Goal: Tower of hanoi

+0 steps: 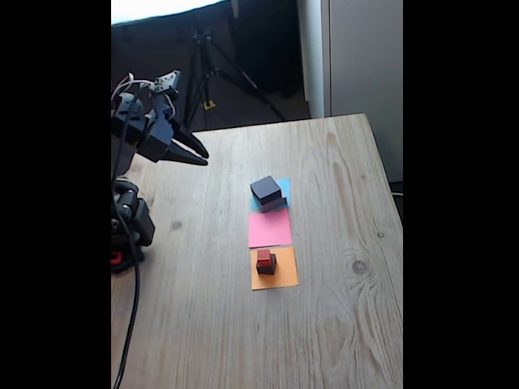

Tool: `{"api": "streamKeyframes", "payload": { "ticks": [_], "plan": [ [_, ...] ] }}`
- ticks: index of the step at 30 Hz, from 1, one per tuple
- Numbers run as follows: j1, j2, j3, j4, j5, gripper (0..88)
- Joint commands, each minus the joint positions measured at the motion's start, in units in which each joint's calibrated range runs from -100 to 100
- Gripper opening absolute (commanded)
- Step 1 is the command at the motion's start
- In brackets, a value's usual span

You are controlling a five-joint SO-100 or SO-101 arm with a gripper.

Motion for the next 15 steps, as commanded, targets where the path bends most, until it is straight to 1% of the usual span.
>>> {"api": "streamKeyframes", "payload": {
  "ticks": [1,5,6,7,8,10,14,15],
  "plan": [
    [5.73,0.32,-4.73,0.48,3.51,0.7],
    [9.49,0.09,-7.82,-0.33,2.84,0.7],
    [10.32,-0.13,-7.91,-0.98,2.01,0.7],
    [11.24,-0.44,-7.91,-1.22,2.34,0.7],
    [11.91,-0.81,-7.64,-1.06,3.51,0.7],
    [12.5,-1.65,-5.1,-1.63,3.85,0.7],
    [14.33,-4.52,4.36,-5.51,7.69,0.7],
    [15.17,-5.51,7.27,-6.81,9.37,0.7]
  ]
}}
